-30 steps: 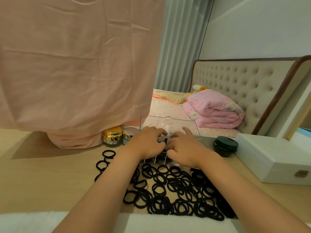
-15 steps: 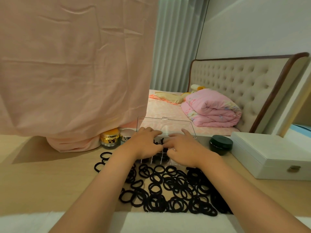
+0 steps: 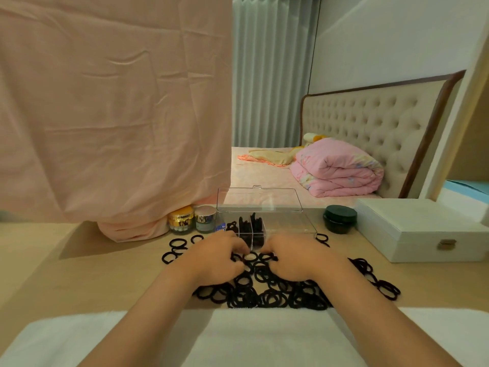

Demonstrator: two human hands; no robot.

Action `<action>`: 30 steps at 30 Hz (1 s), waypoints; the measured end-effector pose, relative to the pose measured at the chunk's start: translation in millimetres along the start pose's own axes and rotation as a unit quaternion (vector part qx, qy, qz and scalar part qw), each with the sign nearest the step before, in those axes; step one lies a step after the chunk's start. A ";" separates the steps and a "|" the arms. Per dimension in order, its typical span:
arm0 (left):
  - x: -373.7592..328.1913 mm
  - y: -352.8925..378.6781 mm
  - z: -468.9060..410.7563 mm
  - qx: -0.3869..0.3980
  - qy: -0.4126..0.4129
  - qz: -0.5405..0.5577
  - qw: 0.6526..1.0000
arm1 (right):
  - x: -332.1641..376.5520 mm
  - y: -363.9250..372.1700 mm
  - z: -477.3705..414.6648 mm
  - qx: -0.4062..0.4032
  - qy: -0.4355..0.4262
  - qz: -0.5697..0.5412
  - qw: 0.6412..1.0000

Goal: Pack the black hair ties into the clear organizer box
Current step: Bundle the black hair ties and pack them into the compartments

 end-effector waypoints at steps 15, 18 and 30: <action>-3.3 13.7 6.0 0.003 0.014 -0.038 0.999 | 5.7 7.7 -2.5 -0.024 -0.021 0.047 0.998; -5.9 14.5 3.8 -0.001 0.032 -0.058 0.998 | -3.4 -0.2 3.1 -0.034 -0.026 -0.074 0.996; 23.1 -23.8 12.7 -0.104 -0.035 0.160 0.981 | -4.1 -20.5 19.0 -0.016 -0.050 -0.342 0.938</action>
Point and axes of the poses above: each hand's wrist, its own z-axis away from the middle knuckle, its own y-axis out of the palm, x = y × z, the point moved 9 cm from there along -z, towards the middle knuckle, and after that the axes turned 4 degrees about x, right-handed, at the moved point
